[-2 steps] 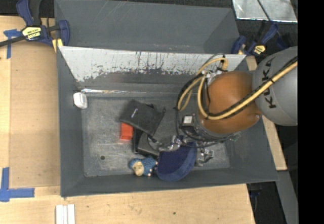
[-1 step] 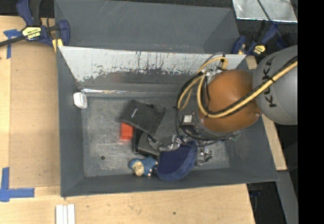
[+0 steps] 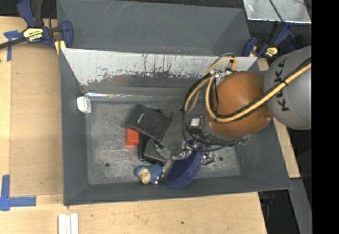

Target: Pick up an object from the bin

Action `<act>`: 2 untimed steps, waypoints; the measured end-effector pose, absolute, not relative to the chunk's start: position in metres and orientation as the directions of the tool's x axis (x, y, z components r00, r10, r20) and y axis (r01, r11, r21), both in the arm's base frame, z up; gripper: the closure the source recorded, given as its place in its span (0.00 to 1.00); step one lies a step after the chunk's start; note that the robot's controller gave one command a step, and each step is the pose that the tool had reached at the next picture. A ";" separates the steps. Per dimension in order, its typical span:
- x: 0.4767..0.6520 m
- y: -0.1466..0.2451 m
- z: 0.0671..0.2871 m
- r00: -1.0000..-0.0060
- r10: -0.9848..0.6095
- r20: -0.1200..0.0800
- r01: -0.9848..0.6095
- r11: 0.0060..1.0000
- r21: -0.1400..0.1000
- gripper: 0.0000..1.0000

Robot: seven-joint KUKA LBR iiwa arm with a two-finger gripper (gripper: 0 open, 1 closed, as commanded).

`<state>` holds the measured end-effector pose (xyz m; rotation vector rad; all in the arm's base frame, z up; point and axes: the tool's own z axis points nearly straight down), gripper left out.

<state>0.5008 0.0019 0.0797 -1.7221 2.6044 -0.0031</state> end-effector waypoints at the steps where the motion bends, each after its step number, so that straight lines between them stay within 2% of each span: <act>1: 0.502 0.002 0.106 -0.395 -0.919 -0.004 -0.919 0.395 -0.005 1.00; 2: 0.503 0.003 0.119 -0.399 -0.917 -0.003 -0.917 0.399 -0.004 1.00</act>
Offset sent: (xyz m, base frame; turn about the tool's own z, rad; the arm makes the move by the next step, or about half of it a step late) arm -0.0001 0.0000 0.0240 0.0001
